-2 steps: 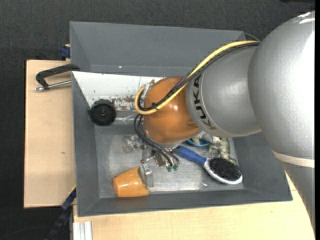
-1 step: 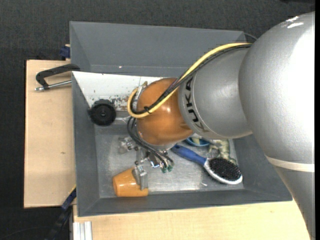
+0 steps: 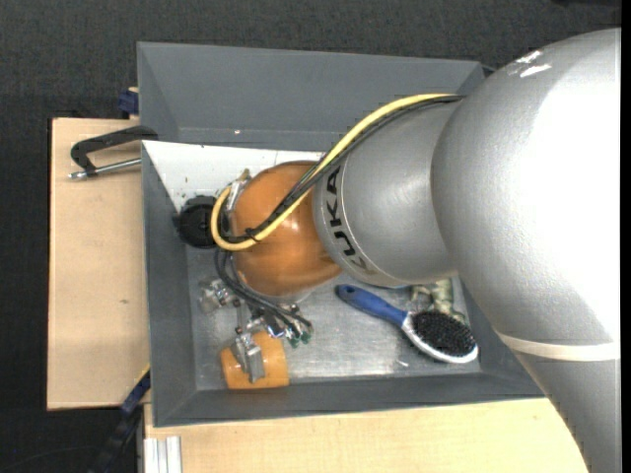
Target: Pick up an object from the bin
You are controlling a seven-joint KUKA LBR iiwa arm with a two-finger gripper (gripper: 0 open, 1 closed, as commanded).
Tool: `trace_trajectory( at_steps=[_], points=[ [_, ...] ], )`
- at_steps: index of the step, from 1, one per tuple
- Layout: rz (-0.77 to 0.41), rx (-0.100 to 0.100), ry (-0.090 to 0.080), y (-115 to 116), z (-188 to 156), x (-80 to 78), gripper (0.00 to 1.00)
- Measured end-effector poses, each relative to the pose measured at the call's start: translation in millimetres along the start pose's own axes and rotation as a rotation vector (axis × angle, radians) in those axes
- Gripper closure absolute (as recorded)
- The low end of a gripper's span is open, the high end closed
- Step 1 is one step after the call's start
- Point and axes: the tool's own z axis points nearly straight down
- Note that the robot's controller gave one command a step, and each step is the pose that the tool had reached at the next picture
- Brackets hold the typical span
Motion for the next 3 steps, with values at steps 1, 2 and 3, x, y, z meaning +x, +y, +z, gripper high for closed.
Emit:
trace_trajectory(
  at_steps=[1,2,3],
  points=[
    [-0.268,0.002,0.024,-28.1,-15.5,20.1,0.00],
    [-0.567,-0.008,0.040,-37.4,8.6,27.9,0.00],
    [-0.362,-0.002,0.023,3.7,12.7,1.6,0.00]
  ],
)
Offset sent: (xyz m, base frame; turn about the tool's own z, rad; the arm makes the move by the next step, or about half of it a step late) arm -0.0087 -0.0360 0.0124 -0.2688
